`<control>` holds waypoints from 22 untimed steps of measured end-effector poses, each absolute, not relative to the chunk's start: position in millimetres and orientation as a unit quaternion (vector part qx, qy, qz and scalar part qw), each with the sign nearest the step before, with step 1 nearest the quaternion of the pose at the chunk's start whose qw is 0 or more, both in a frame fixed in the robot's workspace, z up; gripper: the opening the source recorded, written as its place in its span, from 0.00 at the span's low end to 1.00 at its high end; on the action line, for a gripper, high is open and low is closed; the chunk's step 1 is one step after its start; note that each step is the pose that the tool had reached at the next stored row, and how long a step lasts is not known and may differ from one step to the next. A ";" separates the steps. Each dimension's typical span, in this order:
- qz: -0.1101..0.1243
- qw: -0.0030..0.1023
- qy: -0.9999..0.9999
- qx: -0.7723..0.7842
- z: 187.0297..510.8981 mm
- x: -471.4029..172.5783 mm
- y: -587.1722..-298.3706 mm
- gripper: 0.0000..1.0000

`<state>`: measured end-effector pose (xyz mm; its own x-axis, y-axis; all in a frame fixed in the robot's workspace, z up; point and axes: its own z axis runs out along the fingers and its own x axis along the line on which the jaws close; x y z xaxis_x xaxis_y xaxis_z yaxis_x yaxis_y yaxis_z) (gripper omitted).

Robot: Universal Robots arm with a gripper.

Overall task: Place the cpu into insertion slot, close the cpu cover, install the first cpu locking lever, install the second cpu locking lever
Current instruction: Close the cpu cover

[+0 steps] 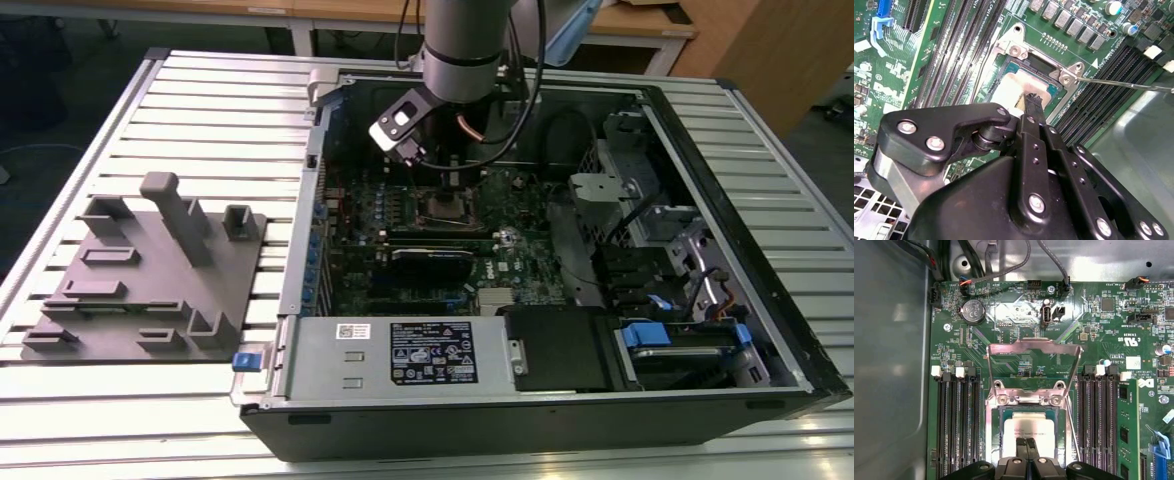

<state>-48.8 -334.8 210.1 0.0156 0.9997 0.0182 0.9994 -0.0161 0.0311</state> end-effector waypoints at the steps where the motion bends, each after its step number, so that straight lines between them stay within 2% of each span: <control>1: 0.017 0.005 0.701 0.713 210.5 -48.8 -334.8 0.10; 22: 0.017 0.005 0.701 0.713 217.4 -48.8 -334.8 0.10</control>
<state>-48.8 -334.8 217.4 0.0155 0.9997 0.0172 0.9994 -0.0161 0.0312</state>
